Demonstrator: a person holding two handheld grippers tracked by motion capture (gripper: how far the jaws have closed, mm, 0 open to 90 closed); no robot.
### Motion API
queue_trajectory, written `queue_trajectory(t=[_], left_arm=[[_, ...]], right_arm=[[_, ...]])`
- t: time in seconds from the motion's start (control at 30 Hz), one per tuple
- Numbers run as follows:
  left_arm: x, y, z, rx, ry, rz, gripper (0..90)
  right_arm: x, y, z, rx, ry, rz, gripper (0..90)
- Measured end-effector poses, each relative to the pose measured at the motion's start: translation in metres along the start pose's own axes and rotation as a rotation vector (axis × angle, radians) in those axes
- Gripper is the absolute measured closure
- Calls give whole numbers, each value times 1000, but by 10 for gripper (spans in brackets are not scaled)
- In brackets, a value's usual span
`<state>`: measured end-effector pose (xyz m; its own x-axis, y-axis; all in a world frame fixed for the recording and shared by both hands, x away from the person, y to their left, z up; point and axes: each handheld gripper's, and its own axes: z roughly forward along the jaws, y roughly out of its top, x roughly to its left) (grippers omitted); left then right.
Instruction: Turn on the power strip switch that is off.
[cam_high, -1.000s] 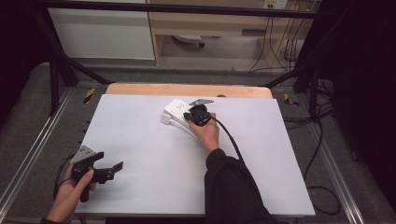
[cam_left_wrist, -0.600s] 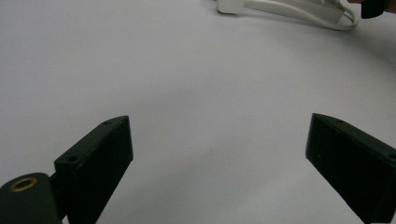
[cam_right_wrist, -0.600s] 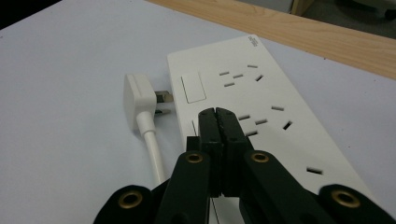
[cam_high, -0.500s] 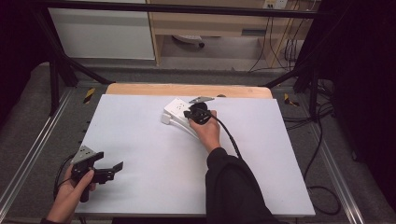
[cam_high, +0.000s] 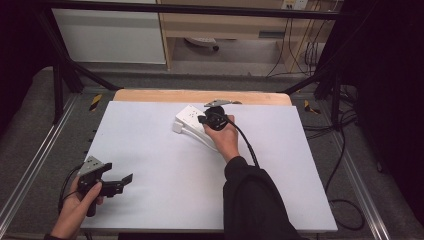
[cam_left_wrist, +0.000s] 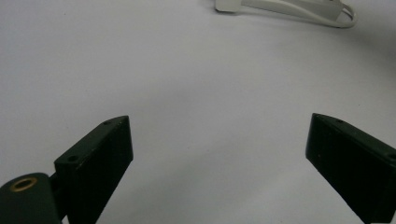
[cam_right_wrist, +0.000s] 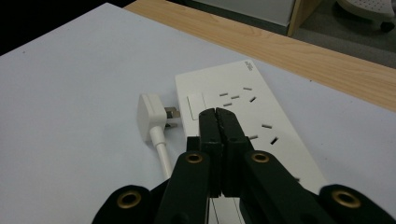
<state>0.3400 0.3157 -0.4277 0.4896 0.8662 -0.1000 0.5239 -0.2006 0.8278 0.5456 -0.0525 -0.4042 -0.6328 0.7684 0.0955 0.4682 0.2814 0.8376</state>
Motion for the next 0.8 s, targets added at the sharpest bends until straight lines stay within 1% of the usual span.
queue_trajectory(t=[0.13, 0.17, 0.27, 0.3, 0.37, 0.47, 0.6, 0.67, 0.7, 0.8], left_arm=[[1, 0, -1, 0, 5, -6, 75], [1, -1, -1, 0, 6, -6, 75], [1, -1, -1, -2, 8, -7, 75], [1, -1, -1, 0, 9, -8, 75], [1, -1, -1, 2, 7, -10, 75], [1, -1, -1, 2, 6, -7, 75], [1, -1, -1, 3, 8, -7, 75], [1, -2, -1, 4, 8, -13, 75], [2, -2, -1, 4, 10, -14, 75], [2, -2, -2, 2, 10, -13, 75]], right_arm=[[0, 3, -6, -6, -2, 0, 900], [0, 3, -8, -6, -3, -7, 900], [0, 5, -10, -8, 8, -13, 885], [0, 5, -11, -8, 7, -19, 877], [0, 6, -13, -14, 6, -15, 853], [0, 8, -16, -18, 3, -15, 792], [-1, 9, -20, -21, -1, -10, 691], [-1, 11, -22, -26, -6, 5, 603], [-1, 11, -23, -26, -9, 4, 553], [-2, 14, -26, -27, -24, 21, 393]])
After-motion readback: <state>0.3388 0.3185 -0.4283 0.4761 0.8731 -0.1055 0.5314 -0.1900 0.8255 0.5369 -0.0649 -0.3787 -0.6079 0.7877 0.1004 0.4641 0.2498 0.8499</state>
